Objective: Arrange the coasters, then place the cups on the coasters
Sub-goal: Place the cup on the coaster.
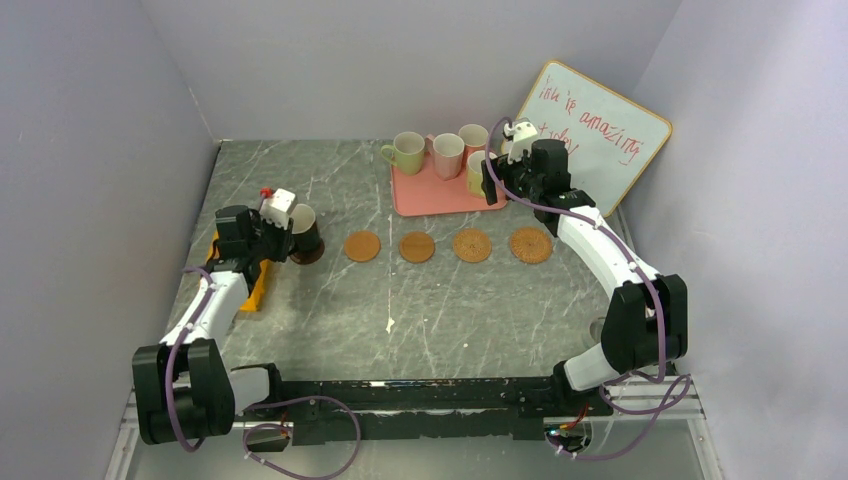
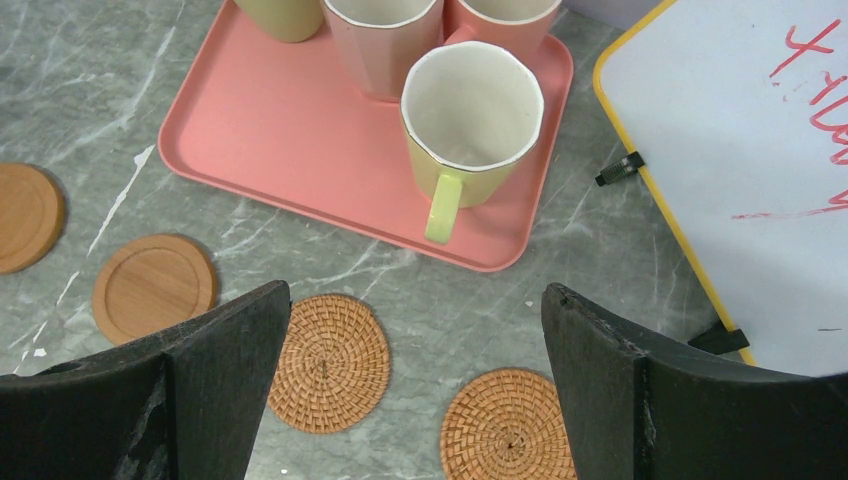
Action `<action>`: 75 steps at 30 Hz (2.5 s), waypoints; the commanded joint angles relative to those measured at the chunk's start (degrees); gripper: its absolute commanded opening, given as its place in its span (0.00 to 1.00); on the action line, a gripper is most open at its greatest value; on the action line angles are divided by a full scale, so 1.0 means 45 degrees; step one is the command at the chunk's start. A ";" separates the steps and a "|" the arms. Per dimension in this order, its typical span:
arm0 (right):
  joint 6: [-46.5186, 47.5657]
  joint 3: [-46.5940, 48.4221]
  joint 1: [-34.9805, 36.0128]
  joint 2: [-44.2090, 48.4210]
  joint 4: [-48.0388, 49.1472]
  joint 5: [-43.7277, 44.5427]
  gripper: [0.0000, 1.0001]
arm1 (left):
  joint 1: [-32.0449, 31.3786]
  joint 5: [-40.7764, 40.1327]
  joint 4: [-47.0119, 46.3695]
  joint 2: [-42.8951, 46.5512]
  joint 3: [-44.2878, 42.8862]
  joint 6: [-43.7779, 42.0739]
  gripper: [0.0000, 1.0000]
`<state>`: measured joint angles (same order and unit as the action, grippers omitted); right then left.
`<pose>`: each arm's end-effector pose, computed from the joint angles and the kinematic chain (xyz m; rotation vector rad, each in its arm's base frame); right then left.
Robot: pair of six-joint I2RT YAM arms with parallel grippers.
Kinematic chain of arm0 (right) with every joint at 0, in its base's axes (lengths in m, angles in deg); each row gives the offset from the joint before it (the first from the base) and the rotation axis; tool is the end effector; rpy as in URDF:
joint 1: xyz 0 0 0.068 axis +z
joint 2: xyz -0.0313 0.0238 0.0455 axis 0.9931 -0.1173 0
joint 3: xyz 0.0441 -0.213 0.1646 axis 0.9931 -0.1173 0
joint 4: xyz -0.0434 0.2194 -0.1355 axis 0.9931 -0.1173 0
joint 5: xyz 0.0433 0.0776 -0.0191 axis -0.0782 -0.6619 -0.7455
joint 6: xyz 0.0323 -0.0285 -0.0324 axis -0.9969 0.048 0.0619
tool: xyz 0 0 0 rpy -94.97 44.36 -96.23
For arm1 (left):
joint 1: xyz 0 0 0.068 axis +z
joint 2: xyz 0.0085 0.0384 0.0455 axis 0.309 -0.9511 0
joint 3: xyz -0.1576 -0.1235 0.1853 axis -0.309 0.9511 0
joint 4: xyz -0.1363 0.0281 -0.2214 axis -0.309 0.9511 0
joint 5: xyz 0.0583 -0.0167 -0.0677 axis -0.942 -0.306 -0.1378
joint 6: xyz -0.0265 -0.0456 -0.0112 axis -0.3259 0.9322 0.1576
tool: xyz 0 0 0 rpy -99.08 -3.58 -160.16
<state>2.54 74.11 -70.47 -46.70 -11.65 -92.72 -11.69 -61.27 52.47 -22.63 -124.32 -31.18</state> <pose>0.3379 0.0819 0.3063 -0.4253 1.9817 0.2129 0.2491 0.0156 0.2250 0.4378 2.0630 -0.0974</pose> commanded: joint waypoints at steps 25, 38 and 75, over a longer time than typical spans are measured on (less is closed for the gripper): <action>-0.0092 -0.0022 -0.0012 0.0394 0.0448 -0.0300 1.00 | 0.0064 0.0033 0.0008 0.1089 -0.0061 -0.0464 0.24; -0.0110 -0.0037 -0.0018 0.0404 0.0448 -0.0300 1.00 | 0.0064 -0.0052 0.0167 0.1333 0.0095 -0.0679 0.32; -0.0112 -0.0046 -0.0032 0.0453 0.0455 -0.0339 1.00 | 0.0491 0.0231 -0.0143 0.0621 0.0370 -0.1126 0.32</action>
<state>2.51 73.91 -70.47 -46.70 -11.65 -92.96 -10.47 -61.80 53.87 -19.25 -122.57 -35.96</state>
